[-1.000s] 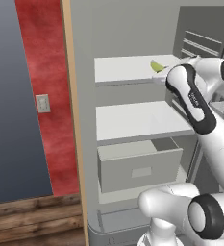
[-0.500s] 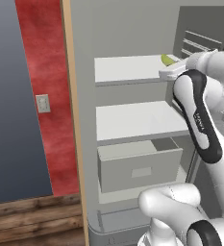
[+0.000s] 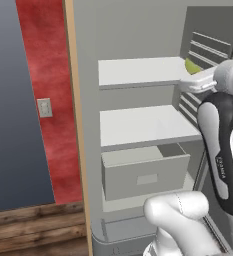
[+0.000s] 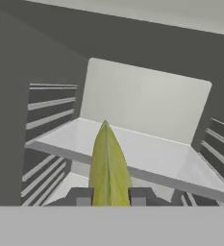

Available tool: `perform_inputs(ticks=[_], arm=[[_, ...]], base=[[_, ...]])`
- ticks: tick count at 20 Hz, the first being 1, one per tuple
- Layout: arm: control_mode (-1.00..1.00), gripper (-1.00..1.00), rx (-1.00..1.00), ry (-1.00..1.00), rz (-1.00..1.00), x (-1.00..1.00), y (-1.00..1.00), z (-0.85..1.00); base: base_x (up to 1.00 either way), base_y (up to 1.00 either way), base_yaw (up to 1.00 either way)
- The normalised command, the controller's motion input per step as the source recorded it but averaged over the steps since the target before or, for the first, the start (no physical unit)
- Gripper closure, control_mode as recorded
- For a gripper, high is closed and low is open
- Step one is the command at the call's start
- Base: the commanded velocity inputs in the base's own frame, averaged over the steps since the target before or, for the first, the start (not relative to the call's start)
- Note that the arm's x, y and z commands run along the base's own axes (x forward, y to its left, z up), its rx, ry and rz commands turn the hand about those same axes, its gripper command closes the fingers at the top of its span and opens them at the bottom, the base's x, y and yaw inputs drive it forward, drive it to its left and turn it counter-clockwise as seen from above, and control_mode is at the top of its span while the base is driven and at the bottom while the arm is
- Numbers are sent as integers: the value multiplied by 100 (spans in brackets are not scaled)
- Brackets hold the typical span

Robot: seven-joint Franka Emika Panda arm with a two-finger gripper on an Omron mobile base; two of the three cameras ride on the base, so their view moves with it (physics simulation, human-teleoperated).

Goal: There is a bowl on the dining counter. Grab a lemon wedge from the fridge and place it in the bowl. Then get the liquor bottle and glass cup from the cabinet and place them next to the bowl.

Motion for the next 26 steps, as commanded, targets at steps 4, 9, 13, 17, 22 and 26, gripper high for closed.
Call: perform_inputs(ticks=[4, 9, 13, 17, 22, 26], arm=[[-100, 100, 0, -1, -14, -95, 6, 3], [-100, 100, 0, 0, -9, -67, 1, -2], [-100, 100, 0, 0, 0, -16, 4, -9], [100, 100, 0, 0, 0, 0, 0, 0], [100, 100, 0, 0, 0, 0, 0, 0], [100, 100, 0, 0, 0, 0, 0, 0]], base=[[0, 0, 0], [0, 0, 0], [0, 0, 0], [-33, 17, 0], [-90, 40, -6], [-99, 61, -18]])
